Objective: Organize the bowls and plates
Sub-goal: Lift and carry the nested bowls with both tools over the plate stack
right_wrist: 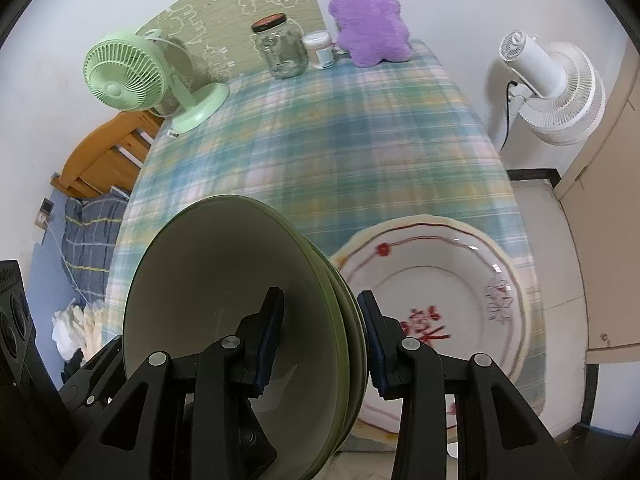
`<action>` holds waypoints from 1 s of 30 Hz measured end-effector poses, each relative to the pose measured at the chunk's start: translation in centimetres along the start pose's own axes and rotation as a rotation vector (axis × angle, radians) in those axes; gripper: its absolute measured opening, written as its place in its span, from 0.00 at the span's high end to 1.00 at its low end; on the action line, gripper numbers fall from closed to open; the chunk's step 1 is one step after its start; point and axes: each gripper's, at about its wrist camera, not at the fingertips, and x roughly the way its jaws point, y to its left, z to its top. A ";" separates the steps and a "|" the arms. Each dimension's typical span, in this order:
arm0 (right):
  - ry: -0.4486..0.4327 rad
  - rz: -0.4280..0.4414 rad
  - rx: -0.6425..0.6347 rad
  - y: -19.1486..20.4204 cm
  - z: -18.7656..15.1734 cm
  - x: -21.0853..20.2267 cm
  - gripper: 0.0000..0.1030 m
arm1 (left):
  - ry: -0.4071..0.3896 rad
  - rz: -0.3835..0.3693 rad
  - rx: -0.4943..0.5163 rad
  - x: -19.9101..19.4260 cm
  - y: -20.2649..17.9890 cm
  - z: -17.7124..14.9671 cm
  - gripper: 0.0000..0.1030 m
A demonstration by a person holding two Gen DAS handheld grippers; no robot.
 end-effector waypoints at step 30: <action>0.121 -0.050 0.053 -9.8 0.6 2.8 0.59 | 0.122 -0.017 -0.014 6.9 -6.6 -0.8 0.40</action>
